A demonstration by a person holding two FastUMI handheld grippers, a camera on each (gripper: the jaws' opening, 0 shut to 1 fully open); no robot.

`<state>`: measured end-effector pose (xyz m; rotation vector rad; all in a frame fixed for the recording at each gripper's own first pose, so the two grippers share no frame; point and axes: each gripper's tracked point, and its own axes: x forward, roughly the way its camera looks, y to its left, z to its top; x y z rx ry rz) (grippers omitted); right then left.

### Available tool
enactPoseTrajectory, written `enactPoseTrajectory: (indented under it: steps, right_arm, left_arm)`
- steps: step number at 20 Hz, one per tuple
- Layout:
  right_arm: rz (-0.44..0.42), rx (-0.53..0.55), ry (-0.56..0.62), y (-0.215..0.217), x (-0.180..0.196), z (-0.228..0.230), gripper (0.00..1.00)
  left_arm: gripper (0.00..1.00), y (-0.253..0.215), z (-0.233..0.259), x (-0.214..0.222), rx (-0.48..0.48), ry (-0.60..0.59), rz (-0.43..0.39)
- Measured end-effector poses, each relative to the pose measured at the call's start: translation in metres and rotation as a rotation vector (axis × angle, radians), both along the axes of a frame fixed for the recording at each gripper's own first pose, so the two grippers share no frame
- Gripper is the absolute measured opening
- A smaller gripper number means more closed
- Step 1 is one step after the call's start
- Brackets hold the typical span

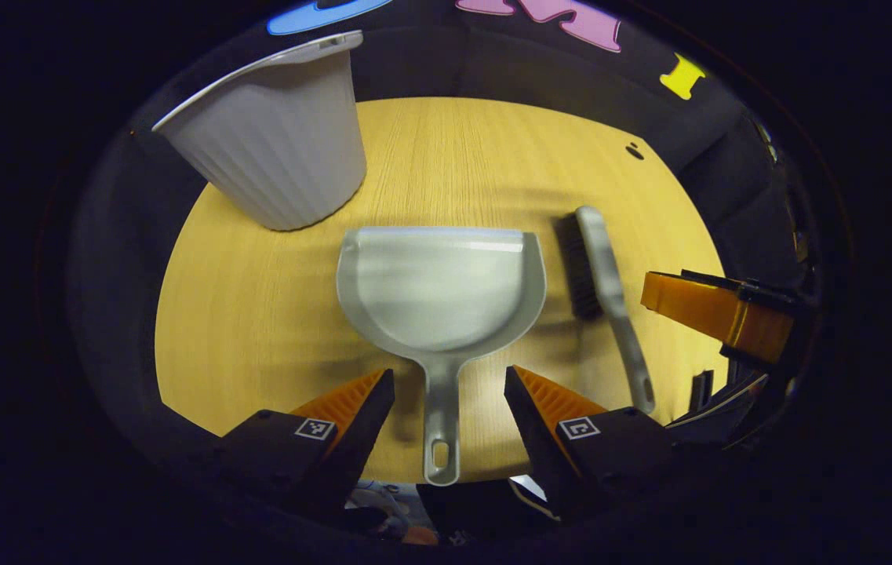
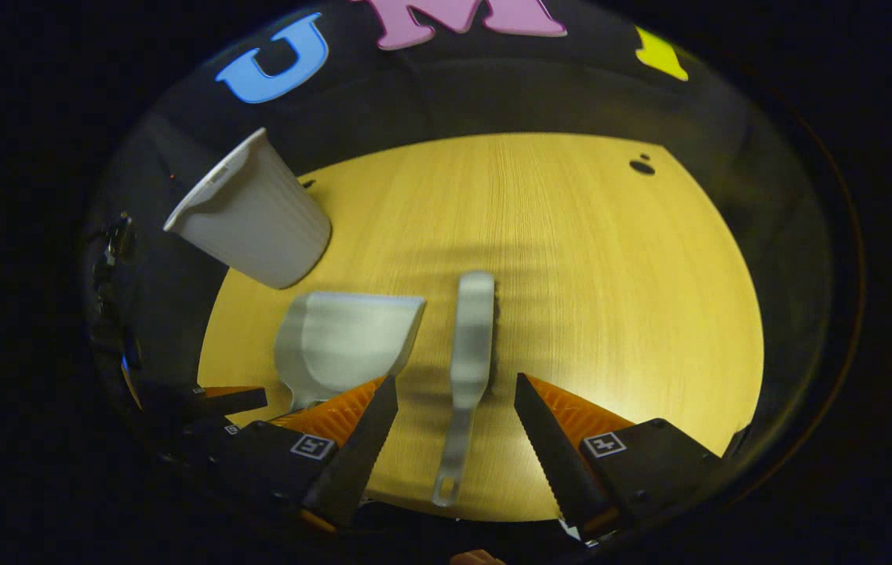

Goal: Pick up the small broom and dustpan from the desktop, sweep the trash into the dustpan with the broom, and then empty the trash into the garbage bin.

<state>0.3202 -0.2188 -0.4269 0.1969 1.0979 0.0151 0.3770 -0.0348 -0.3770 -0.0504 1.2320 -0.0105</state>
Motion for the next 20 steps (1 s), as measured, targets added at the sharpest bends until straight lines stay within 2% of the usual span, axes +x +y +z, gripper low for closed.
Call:
enactPoseTrajectory:
  steps: [2,3,5,8,10,12,16,20]
  right_arm:
    - [0.020,-0.034,-0.166,0.004,0.017,0.038,0.99]
    - [0.036,-0.079,-0.265,0.004,0.025,0.059,0.98]
    - [0.056,-0.152,-0.429,-0.001,0.030,0.106,0.98]
    - [0.010,-0.106,-0.651,0.015,0.042,0.164,0.98]
    - [-0.010,-0.116,-0.740,0.014,0.044,0.188,0.98]
    - [-0.006,-0.149,-0.795,0.017,0.041,0.203,0.98]
    - [-0.002,-0.143,-0.817,0.023,0.035,0.213,0.97]
    - [-0.008,-0.224,-0.820,0.026,0.024,0.218,0.97]
  left_arm:
    - [0.87,-0.010,0.046,0.007,-0.066,-0.141,0.000]
    - [0.86,-0.008,0.066,0.011,-0.069,-0.239,0.002]
    - [0.85,0.000,0.097,0.013,-0.014,-0.432,0.025]
    - [0.85,-0.003,0.117,0.003,0.011,-0.729,0.019]
    - [0.85,0.001,0.133,-0.006,0.018,-0.905,0.018]
    - [0.84,-0.002,0.151,-0.016,0.031,-0.999,0.008]
    - [0.82,-0.003,0.168,-0.025,0.089,-1.146,-0.019]
    - [0.82,0.001,0.175,-0.034,0.108,-1.144,-0.043]
